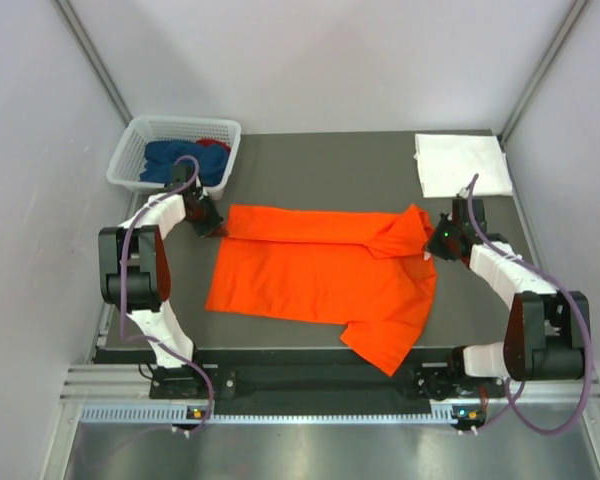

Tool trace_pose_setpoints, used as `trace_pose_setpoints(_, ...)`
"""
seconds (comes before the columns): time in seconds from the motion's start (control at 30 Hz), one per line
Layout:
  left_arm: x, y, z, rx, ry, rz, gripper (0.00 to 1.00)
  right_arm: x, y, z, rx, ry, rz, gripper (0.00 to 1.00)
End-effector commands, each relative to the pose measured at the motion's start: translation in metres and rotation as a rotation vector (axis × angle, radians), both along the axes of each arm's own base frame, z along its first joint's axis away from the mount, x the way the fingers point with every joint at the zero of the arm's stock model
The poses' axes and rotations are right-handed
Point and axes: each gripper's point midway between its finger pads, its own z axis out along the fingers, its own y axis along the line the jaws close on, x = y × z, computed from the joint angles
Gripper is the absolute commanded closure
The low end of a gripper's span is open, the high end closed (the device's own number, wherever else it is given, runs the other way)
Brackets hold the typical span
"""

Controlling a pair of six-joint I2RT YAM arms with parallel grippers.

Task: Fold and stack the t-shirts
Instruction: Fold the tshirt

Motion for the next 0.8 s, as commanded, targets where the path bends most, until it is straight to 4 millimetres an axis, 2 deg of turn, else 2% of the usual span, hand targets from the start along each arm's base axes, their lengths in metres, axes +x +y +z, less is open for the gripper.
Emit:
trace_pose_setpoints(0.0, 0.003, 0.01, 0.008, 0.043, -0.021, 0.035, 1.0, 0.007, -0.001, 0.017, 0.024, -0.066, -0.016, 1.0)
trace_pose_setpoints(0.13, -0.005, 0.017, 0.005, 0.081, 0.013, 0.053, 1.0, -0.003, 0.004, 0.013, 0.059, -0.051, -0.018, 1.0)
trace_pose_setpoints(0.3, -0.01, 0.019, -0.003, 0.094, 0.044, 0.063, 1.0, -0.019, 0.007, -0.009, 0.096, -0.018, -0.046, 1.0)
trace_pose_setpoints(0.4, -0.012, 0.02, -0.011, 0.094, 0.071, 0.069, 1.0, -0.024, 0.007, -0.015, 0.098, -0.014, -0.048, 0.95)
trace_pose_setpoints(0.47, -0.017, 0.023, -0.013, 0.115, 0.099, 0.077, 0.9, -0.026, 0.008, -0.014, 0.098, -0.013, -0.042, 0.89)
trace_pose_setpoints(0.5, -0.016, 0.026, -0.01, 0.126, 0.097, 0.088, 0.76, -0.026, 0.008, -0.013, 0.092, -0.009, -0.036, 0.86)
trace_pose_setpoints(0.6, -0.014, 0.031, 0.006, 0.151, 0.078, 0.106, 0.67, -0.027, 0.004, -0.004, 0.065, -0.015, -0.025, 0.68)
trace_pose_setpoints(0.63, -0.012, 0.03, 0.016, 0.146, 0.051, 0.102, 0.6, -0.025, 0.003, 0.001, 0.058, -0.025, -0.024, 0.66)
trace_pose_setpoints(0.67, -0.01, 0.028, 0.022, 0.139, 0.035, 0.097, 0.58, -0.019, 0.002, 0.011, 0.045, -0.051, -0.01, 0.63)
trace_pose_setpoints(0.73, 0.002, 0.015, 0.043, 0.078, -0.035, 0.054, 0.57, -0.012, 0.001, 0.018, 0.028, -0.06, 0.012, 0.55)
trace_pose_setpoints(0.77, 0.014, 0.009, 0.052, 0.048, -0.096, 0.03, 0.56, -0.001, 0.003, 0.031, 0.017, -0.093, 0.05, 0.53)
